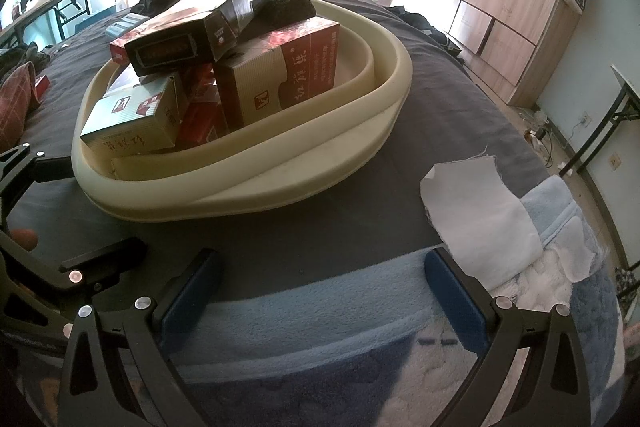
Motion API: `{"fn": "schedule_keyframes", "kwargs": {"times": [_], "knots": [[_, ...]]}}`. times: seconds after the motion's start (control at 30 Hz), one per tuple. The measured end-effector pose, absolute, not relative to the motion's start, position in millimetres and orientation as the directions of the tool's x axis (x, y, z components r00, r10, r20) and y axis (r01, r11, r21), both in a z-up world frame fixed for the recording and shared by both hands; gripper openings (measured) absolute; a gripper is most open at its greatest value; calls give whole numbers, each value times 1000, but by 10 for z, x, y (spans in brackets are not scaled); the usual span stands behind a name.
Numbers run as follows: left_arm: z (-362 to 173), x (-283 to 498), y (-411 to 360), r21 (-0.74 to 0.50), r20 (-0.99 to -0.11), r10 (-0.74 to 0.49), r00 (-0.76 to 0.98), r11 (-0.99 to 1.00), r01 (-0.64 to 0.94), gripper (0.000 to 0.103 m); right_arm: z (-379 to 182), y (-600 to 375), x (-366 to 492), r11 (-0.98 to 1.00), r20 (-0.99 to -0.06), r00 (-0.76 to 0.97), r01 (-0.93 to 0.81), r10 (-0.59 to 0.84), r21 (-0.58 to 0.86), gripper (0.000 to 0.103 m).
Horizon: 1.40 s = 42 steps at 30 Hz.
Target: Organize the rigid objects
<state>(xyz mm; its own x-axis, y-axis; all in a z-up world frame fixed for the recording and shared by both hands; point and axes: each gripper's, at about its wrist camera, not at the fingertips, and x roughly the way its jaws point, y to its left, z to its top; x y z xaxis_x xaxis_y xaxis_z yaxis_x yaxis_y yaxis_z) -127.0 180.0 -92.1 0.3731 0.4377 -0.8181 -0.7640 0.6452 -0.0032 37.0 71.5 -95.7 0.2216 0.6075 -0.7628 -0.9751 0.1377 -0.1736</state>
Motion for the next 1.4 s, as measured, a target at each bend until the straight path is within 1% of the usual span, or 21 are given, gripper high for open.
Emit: {"fn": "schedule_keyframes", "kwargs": {"times": [1.4], "knots": [[-930,-1293,1776,-2,-815,438,378,652,-758,103,-953,709,365,137,-763,222,-975,607,-175,103]]}}
